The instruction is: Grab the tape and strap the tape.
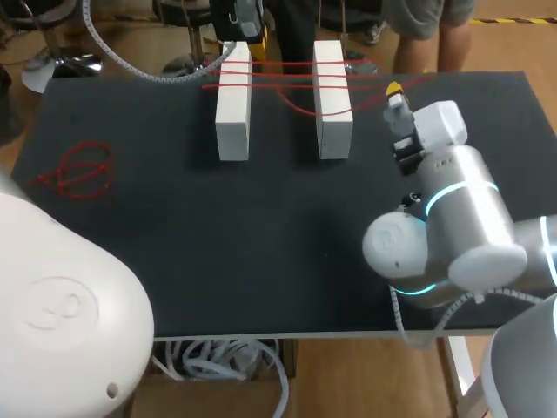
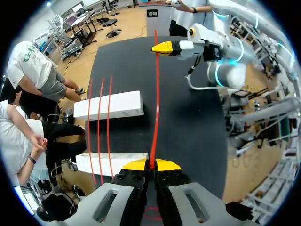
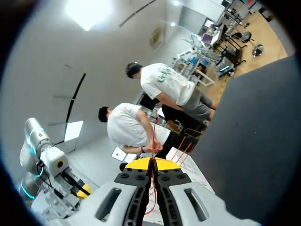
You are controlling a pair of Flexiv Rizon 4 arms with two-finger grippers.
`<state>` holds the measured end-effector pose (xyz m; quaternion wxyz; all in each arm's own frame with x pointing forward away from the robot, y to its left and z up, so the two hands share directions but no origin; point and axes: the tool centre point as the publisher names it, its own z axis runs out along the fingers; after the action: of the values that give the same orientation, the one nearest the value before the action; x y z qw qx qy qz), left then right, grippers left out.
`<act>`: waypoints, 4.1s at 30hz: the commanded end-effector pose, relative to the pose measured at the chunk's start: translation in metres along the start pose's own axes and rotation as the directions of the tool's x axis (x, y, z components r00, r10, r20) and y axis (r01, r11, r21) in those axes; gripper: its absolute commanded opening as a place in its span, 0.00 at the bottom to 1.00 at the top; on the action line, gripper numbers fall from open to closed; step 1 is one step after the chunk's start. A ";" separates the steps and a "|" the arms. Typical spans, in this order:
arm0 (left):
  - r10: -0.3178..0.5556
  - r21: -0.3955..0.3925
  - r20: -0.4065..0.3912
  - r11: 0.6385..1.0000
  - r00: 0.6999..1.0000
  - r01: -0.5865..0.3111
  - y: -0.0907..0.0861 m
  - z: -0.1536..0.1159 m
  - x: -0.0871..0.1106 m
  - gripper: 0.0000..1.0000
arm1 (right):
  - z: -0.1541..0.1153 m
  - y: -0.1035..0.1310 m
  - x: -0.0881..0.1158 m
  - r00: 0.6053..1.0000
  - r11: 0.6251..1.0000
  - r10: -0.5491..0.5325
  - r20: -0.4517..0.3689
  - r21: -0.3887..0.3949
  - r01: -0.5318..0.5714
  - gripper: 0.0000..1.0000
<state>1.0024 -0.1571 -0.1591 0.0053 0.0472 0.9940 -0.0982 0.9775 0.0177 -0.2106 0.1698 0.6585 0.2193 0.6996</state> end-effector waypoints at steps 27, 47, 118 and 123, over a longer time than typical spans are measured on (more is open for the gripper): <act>-0.001 -0.005 -0.002 1.000 1.000 0.001 -0.001 -0.001 0.000 0.00 | 0.017 -0.034 0.018 0.556 0.649 -0.607 0.568 -0.050 0.759 0.00; -0.001 -0.005 -0.002 1.000 1.000 0.001 -0.001 -0.001 0.000 0.00 | 0.027 -0.046 0.062 0.204 0.358 -0.754 0.624 0.130 0.925 0.00; -0.001 -0.005 -0.002 1.000 1.000 0.001 -0.001 -0.001 0.000 0.00 | 0.028 -0.044 0.122 -0.770 -0.743 -0.566 0.293 0.224 0.631 0.00; -0.001 -0.005 -0.002 1.000 1.000 0.001 -0.001 -0.001 0.000 0.00 | 0.023 -0.054 0.123 -0.819 -0.791 -0.492 0.296 0.241 0.562 0.00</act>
<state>1.0025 -0.1576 -0.1592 0.0056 0.0471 0.9941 -0.0979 0.9887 0.1251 -0.1264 0.8070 0.0761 0.5845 -0.0349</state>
